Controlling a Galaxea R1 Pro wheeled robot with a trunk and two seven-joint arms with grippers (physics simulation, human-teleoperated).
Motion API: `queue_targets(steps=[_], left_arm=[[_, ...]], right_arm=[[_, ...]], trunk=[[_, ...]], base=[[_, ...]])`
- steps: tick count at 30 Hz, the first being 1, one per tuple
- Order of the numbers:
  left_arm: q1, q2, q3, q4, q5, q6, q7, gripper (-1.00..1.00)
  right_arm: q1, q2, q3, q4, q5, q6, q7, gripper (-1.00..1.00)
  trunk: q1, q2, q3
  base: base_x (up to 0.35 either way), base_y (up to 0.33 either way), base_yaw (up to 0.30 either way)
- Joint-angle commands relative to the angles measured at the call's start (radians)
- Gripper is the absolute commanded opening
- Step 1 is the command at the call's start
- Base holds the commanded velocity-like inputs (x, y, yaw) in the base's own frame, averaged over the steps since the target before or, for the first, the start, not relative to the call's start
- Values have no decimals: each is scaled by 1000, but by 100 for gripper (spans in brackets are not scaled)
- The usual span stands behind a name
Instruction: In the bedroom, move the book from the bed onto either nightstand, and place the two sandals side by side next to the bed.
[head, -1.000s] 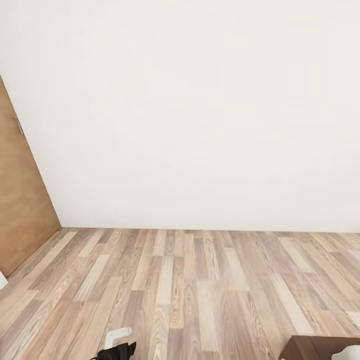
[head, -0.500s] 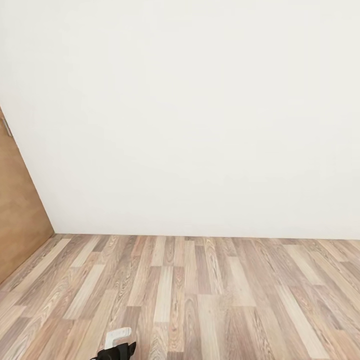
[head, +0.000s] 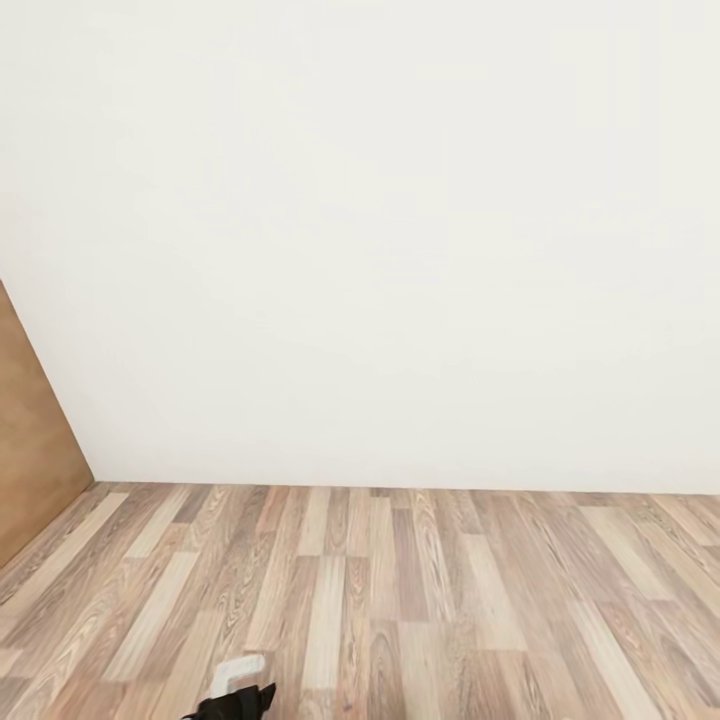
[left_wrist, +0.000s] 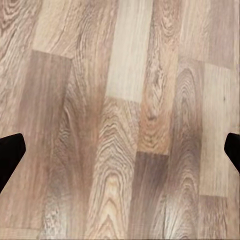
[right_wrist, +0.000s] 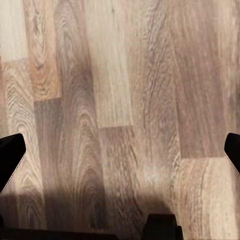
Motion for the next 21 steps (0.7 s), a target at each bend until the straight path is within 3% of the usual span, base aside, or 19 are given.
queue_targets(steps=[1, 4, 6, 21], left_arm=[[-1, 1, -8, 1, 10, -3, -31, 100], [-1, 5, -8, 1, 10, -2, -115, 100], [-1, 6, -9, 1, 10, -1, -129, 100], [-1, 6, -10, 1, 12, -2, -140, 100]], right_arm=[[-1, 0, 7, 2, -10, 1, 5, 100], [-1, 0, 7, 2, -11, 1, 6, 100], [-1, 0, 7, 2, -11, 1, 6, 100], [-1, 0, 7, 2, -11, 1, 6, 100]], trunk=[[0, 0, -1], [0, 0, -1], [0, 0, -1], [0, 0, -1]], base=[[319, 0, 0], [325, 0, 0], [328, 0, 0], [326, 0, 0]])
